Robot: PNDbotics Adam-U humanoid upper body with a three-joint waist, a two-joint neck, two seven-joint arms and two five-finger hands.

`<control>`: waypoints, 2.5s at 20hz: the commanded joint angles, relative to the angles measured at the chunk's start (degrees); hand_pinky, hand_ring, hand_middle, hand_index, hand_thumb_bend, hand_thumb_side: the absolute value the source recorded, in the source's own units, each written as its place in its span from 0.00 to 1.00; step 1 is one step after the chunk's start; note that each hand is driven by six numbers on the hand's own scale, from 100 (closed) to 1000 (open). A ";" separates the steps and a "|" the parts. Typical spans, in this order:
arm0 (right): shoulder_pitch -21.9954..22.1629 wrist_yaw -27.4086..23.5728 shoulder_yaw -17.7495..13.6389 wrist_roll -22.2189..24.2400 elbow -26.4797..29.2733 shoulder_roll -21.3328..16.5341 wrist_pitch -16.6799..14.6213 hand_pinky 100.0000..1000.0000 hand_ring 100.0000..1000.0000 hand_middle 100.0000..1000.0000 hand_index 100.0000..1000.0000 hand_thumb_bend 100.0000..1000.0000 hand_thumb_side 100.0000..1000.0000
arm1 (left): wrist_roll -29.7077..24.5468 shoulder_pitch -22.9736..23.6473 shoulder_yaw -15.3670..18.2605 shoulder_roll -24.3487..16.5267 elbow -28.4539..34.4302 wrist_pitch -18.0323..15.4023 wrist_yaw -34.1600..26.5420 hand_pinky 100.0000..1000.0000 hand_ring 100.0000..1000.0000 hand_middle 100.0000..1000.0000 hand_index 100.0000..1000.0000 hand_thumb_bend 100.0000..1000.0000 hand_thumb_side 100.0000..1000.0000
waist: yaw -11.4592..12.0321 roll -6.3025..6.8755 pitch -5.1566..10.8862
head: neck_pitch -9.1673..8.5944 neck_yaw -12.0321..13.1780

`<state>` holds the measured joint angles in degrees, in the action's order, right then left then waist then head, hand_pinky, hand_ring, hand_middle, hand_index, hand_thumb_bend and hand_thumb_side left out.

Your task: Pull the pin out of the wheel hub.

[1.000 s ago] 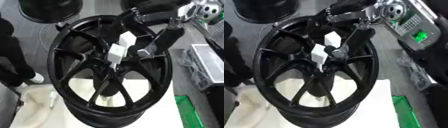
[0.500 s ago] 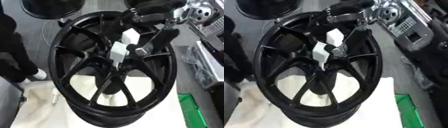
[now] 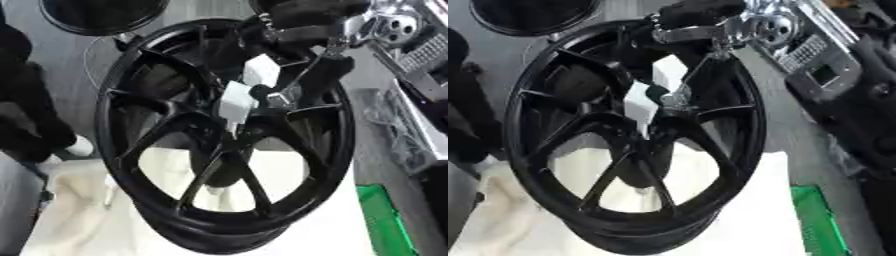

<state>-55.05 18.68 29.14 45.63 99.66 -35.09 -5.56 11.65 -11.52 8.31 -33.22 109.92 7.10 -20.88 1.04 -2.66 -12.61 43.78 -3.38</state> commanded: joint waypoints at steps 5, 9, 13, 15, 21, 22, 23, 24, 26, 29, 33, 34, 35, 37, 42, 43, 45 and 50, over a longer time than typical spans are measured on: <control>-1.28 -2.97 -0.45 3.68 1.75 -2.05 -3.36 0.92 0.90 0.88 0.92 0.05 0.20 | -0.55 -0.09 0.47 -0.93 0.76 0.29 0.55 0.54 0.67 0.62 0.71 0.00 0.73 | -0.25 0.33 0.68 | 0.34 -0.61; -1.78 -4.50 0.01 6.17 2.44 -2.40 -6.90 0.93 0.92 0.89 0.91 0.10 0.16 | -1.29 -0.23 0.42 -0.89 0.65 0.55 0.85 0.54 0.67 0.62 0.71 0.00 0.73 | -0.16 0.39 0.47 | 0.34 -1.11; -1.95 -1.98 1.16 6.33 2.10 -2.47 -9.60 0.94 0.92 0.89 0.90 0.12 0.17 | -1.27 -0.28 0.56 -0.89 0.63 0.60 0.94 0.54 0.67 0.62 0.71 0.00 0.73 | 0.31 0.35 0.22 | 0.11 -2.03; -2.02 -0.80 1.33 6.34 1.51 -2.29 -10.45 0.94 0.92 0.89 0.90 0.11 0.15 | -1.13 -0.21 0.63 -0.79 0.53 0.69 0.99 0.54 0.67 0.62 0.70 0.00 0.73 | 0.54 0.29 0.12 | 0.20 -2.45; -2.47 1.20 0.33 6.34 1.52 -1.85 -11.23 0.95 0.92 0.88 0.90 0.15 0.18 | -0.59 -0.16 0.88 -0.53 0.49 0.74 0.95 0.54 0.67 0.62 0.70 0.00 0.73 | 1.31 0.13 -0.16 | -0.07 -3.33; -2.45 1.44 0.24 6.34 1.62 -1.78 -11.30 0.95 0.92 0.87 0.90 0.15 0.18 | -0.44 -0.10 0.97 -0.47 0.49 0.73 0.93 0.55 0.67 0.62 0.70 0.00 0.74 | 1.44 0.09 -0.22 | -0.14 -3.46; -2.43 1.60 0.15 6.34 1.70 -1.73 -11.34 0.95 0.92 0.87 0.89 0.15 0.18 | -0.31 -0.01 1.04 -0.41 0.48 0.72 0.93 0.55 0.67 0.62 0.70 0.00 0.74 | 1.54 0.06 -0.26 | -0.21 -3.56; -2.40 1.74 0.07 6.34 1.76 -1.74 -11.36 0.95 0.92 0.87 0.89 0.14 0.18 | -0.20 0.12 1.10 -0.34 0.46 0.74 0.94 0.55 0.67 0.62 0.70 0.00 0.74 | 1.66 0.02 -0.29 | -0.27 -3.64; -2.27 2.09 0.00 6.34 1.83 -1.80 -11.42 0.95 0.91 0.86 0.89 0.14 0.19 | -0.05 0.33 1.21 -0.27 0.46 0.74 1.00 0.55 0.66 0.62 0.70 0.00 0.74 | 1.85 -0.04 -0.35 | -0.39 -3.75; -1.89 2.98 0.27 6.34 1.74 -1.97 -11.70 0.95 0.92 0.86 0.89 0.15 0.20 | 0.21 0.70 1.49 -0.16 0.44 0.71 1.07 0.55 0.64 0.62 0.70 0.00 0.74 | 1.94 -0.13 -0.40 | -0.46 -3.86; -1.68 4.00 0.65 6.34 1.41 -2.13 -12.41 0.95 0.91 0.85 0.88 0.15 0.21 | 0.38 0.96 1.66 -0.03 0.42 0.68 1.11 0.55 0.64 0.62 0.70 0.00 0.74 | 1.93 -0.17 -0.43 | -0.49 -4.18; -1.65 4.21 0.73 6.34 1.31 -2.17 -12.57 0.95 0.91 0.85 0.88 0.14 0.20 | 0.40 0.96 1.68 -0.03 0.43 0.67 1.11 0.55 0.64 0.62 0.70 0.00 0.74 | 1.92 -0.16 -0.44 | -0.48 -4.27; -1.62 4.44 0.81 6.34 1.17 -2.21 -12.70 0.95 0.91 0.85 0.88 0.14 0.20 | 0.43 0.97 1.70 -0.03 0.45 0.66 1.10 0.55 0.64 0.62 0.70 0.00 0.74 | 1.89 -0.15 -0.45 | -0.43 -4.35; -1.70 5.24 0.76 6.34 1.05 -2.25 -12.88 0.95 0.91 0.85 0.88 0.17 0.22 | 0.51 1.00 1.74 -0.04 0.47 0.63 1.10 0.55 0.64 0.62 0.70 0.00 0.74 | 1.81 -0.12 -0.48 | -0.20 -4.56; -1.70 6.30 0.84 6.34 0.90 -2.11 -13.19 0.95 0.91 0.85 0.88 0.16 0.22 | 0.59 1.10 1.75 0.03 0.57 0.57 1.15 0.55 0.64 0.62 0.70 0.00 0.74 | 1.96 -0.10 -0.73 | -0.24 -5.05; -1.68 6.43 0.82 6.34 0.85 -2.08 -13.22 0.95 0.91 0.85 0.88 0.16 0.21 | 0.59 1.15 1.75 0.07 0.60 0.57 1.18 0.55 0.64 0.62 0.70 0.00 0.74 | 2.03 -0.11 -0.81 | -0.28 -5.10; -1.65 6.64 0.83 6.34 0.80 -2.10 -13.26 0.95 0.91 0.84 0.87 0.15 0.21 | 0.59 1.29 1.79 0.18 0.59 0.60 1.26 0.55 0.63 0.62 0.70 0.00 0.74 | 2.16 -0.13 -0.95 | -0.33 -5.15; -1.25 7.35 1.11 6.34 0.44 -2.11 -13.45 0.95 0.90 0.84 0.86 0.15 0.21 | 0.68 1.54 1.94 0.39 0.52 0.66 1.42 0.55 0.63 0.62 0.70 0.00 0.75 | 2.29 -0.26 -1.31 | -0.29 -5.16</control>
<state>-55.47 25.63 30.76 50.41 100.08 -36.04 -17.20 12.11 -9.84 9.40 -31.75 109.82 7.76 -19.64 3.23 -3.22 -14.69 43.71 -8.39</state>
